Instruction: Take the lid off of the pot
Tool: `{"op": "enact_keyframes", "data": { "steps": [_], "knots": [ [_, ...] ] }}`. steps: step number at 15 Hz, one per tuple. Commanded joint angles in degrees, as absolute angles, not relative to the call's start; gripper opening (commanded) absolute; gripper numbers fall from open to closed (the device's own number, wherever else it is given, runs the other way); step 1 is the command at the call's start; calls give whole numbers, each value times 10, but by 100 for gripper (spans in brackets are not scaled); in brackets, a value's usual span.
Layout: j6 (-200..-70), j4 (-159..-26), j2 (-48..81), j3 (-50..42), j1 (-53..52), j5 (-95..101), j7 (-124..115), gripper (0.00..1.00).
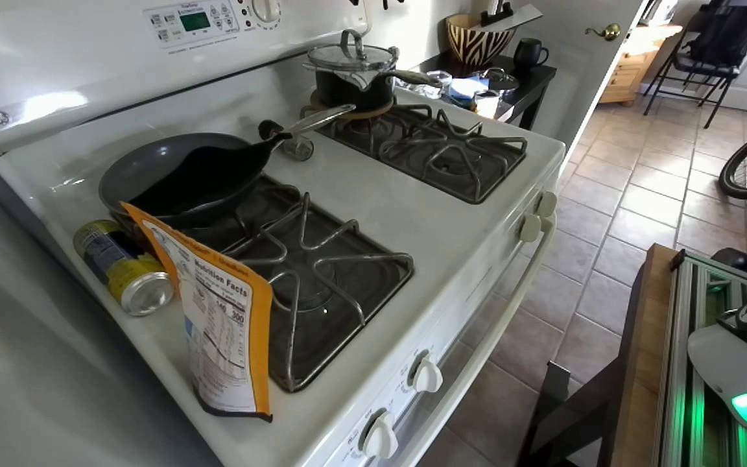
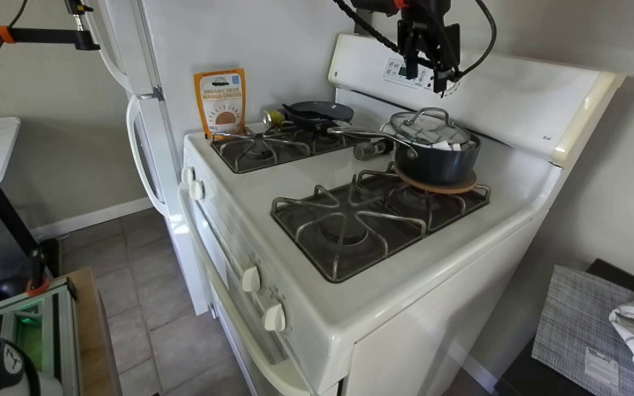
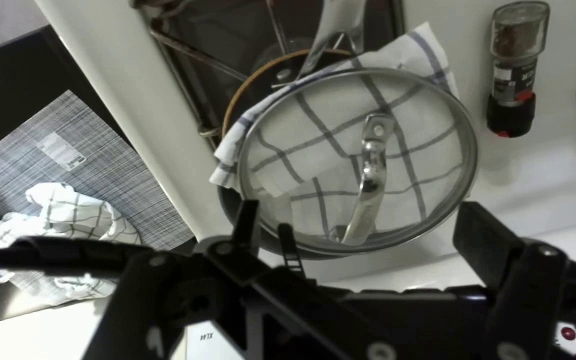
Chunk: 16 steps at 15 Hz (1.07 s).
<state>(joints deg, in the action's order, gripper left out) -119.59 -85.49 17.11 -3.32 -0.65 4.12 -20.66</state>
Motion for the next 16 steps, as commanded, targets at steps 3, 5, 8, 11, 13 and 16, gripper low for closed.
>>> {"op": "enact_keyframes", "data": {
  "steps": [3, 5, 8, 11, 13, 16],
  "knots": [
    [-1184, -769, 251, -40, -28, 48, -267, 95],
    [-1193, -762, 264, -37, -25, 37, -253, 89],
    [-1191, -751, 277, -39, -26, 36, -251, 75],
    [-1192, -744, 286, -38, -24, 31, -248, 76],
    [-1190, -746, 287, -37, -24, 28, -247, 77],
    [-1188, -756, 281, -36, -24, 25, -246, 68]
  ]
}}
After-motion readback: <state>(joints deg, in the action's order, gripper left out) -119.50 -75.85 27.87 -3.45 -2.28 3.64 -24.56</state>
